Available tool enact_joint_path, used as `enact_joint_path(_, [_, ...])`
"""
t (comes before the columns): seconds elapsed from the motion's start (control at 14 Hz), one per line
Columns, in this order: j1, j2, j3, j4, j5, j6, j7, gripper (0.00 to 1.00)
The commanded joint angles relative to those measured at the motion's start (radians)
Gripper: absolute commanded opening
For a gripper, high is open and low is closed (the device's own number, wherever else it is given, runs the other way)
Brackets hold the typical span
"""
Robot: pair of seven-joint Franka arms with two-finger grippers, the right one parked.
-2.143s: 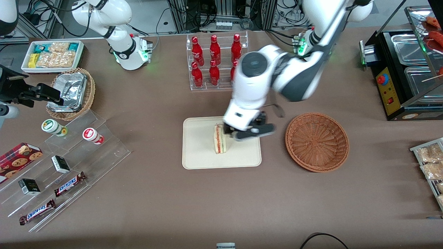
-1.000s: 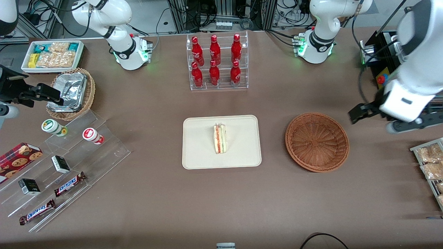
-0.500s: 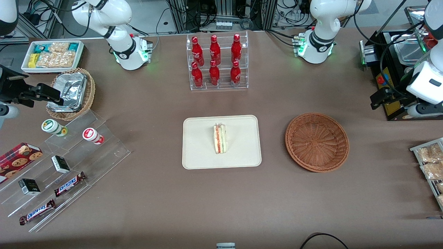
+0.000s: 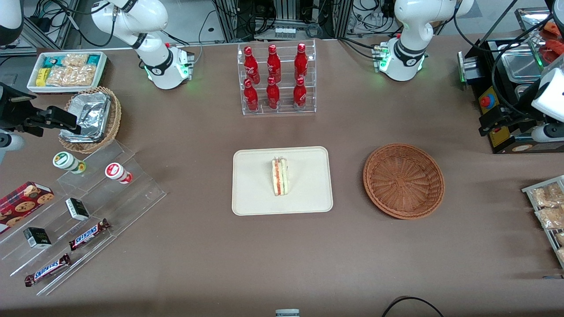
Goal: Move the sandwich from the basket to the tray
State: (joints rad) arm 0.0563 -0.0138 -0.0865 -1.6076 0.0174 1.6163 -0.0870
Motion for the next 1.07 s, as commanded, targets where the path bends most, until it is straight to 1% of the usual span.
enact_joint_path(0.0, [-0.016, 0.084, 0.011, 0.109, -0.004, -0.013, 0.01, 1.0])
enact_joint_path(0.36, [-0.016, 0.084, 0.011, 0.112, -0.01, -0.041, 0.049, 1.0])
enact_joint_path(0.5, [-0.053, 0.092, 0.014, 0.109, 0.001, -0.039, 0.035, 1.0])
enact_joint_path(0.64, [-0.061, 0.092, 0.022, 0.107, -0.001, -0.042, 0.032, 1.0])
enact_joint_path(0.79, [-0.122, 0.089, 0.101, 0.107, -0.005, -0.073, 0.032, 1.0])
enact_joint_path(1.0, [-0.121, 0.089, 0.111, 0.104, -0.013, -0.076, 0.032, 1.0])
